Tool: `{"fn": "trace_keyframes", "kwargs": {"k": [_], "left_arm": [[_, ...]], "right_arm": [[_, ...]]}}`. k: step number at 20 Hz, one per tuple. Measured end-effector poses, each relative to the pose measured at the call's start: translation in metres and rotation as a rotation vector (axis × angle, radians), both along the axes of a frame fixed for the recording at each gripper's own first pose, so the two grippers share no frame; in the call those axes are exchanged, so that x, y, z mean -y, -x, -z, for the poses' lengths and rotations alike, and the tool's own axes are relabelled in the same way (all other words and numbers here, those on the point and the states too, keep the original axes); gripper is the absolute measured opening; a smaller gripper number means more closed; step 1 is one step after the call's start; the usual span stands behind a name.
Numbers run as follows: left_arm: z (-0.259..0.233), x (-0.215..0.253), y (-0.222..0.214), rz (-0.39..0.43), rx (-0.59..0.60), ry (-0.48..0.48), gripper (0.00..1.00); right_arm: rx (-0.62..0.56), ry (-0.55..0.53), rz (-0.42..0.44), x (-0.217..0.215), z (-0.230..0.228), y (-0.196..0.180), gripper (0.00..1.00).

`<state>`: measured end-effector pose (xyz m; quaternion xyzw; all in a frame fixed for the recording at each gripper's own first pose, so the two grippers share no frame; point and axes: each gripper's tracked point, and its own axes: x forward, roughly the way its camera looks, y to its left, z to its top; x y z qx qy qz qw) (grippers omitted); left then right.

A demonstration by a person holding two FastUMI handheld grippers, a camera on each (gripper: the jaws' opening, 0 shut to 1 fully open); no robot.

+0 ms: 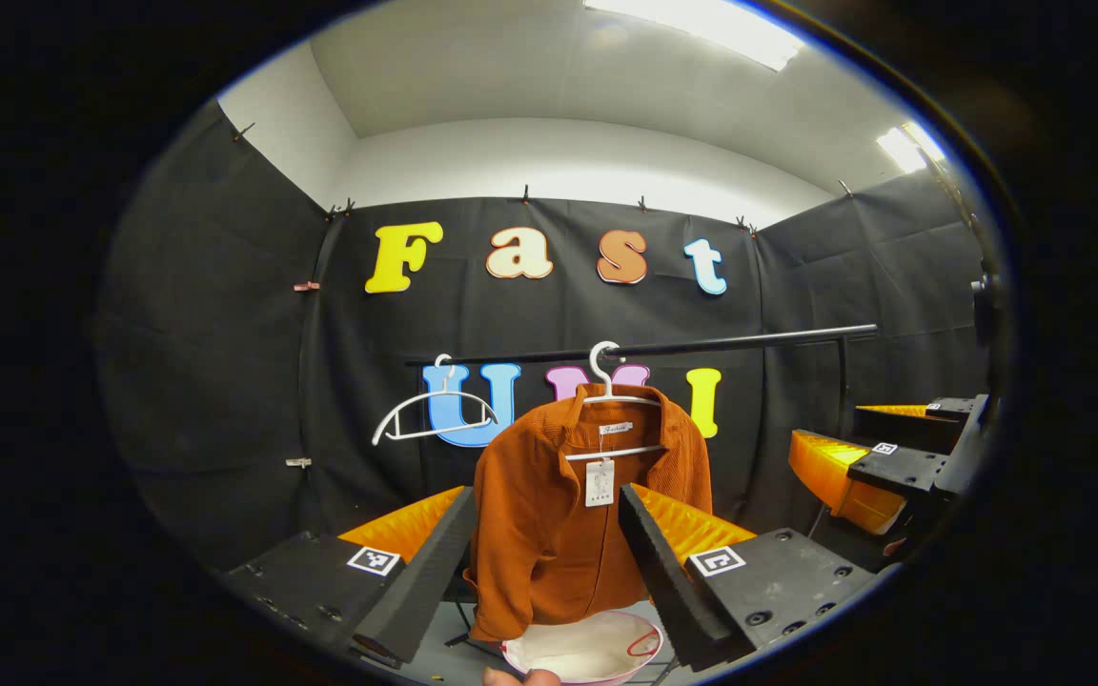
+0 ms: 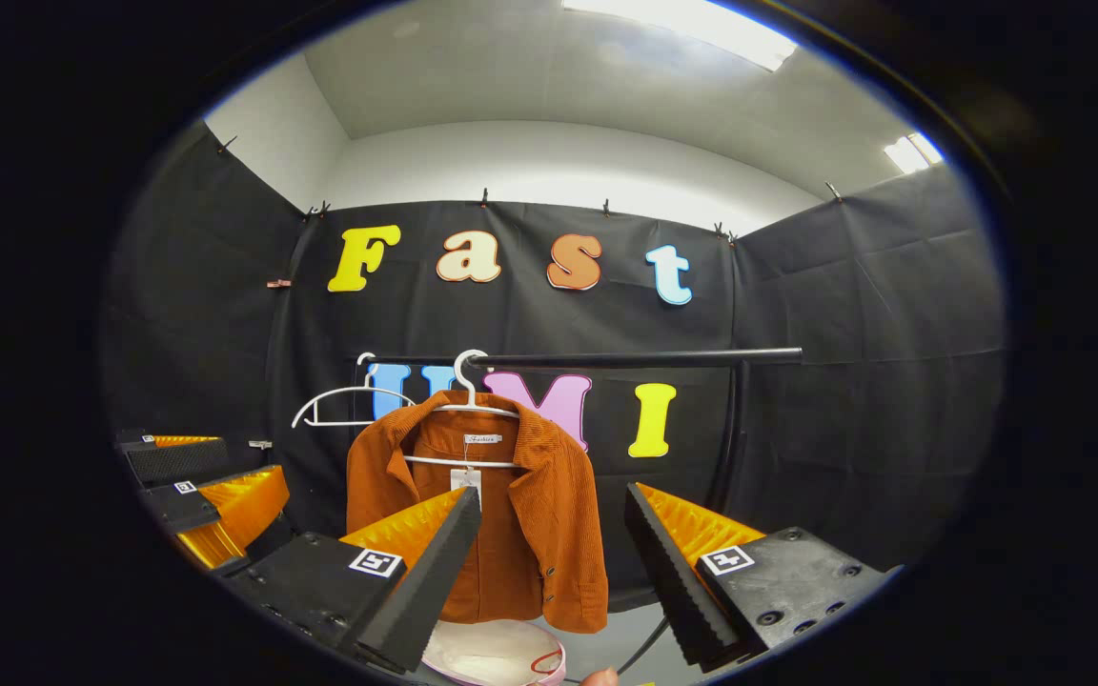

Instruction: Grasp the clothes on the hanger with both hands and then place them into the laundry hamper below.

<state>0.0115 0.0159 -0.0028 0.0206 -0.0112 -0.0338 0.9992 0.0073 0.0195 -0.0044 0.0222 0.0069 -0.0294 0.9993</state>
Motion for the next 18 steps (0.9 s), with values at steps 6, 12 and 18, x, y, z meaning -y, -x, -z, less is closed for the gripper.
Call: {"fn": "trace_keyframes", "kwargs": {"k": [6, 12, 18], "left_arm": [[0.018, 0.0, -0.049, 0.047, -0.006, 0.007, 0.94], [0.03, 0.015, -0.136, 0.024, 0.0, -0.025, 0.94], [0.055, 0.013, -0.214, -0.102, 0.001, -0.074, 0.95]], "right_arm": [[-0.012, 0.003, 0.027, -0.005, 0.017, -0.036, 0.98], [-0.023, -0.004, 0.032, 0.01, 0.042, -0.094, 0.98], [-0.04, -0.029, -0.033, 0.007, 0.075, -0.151, 0.98]]}}
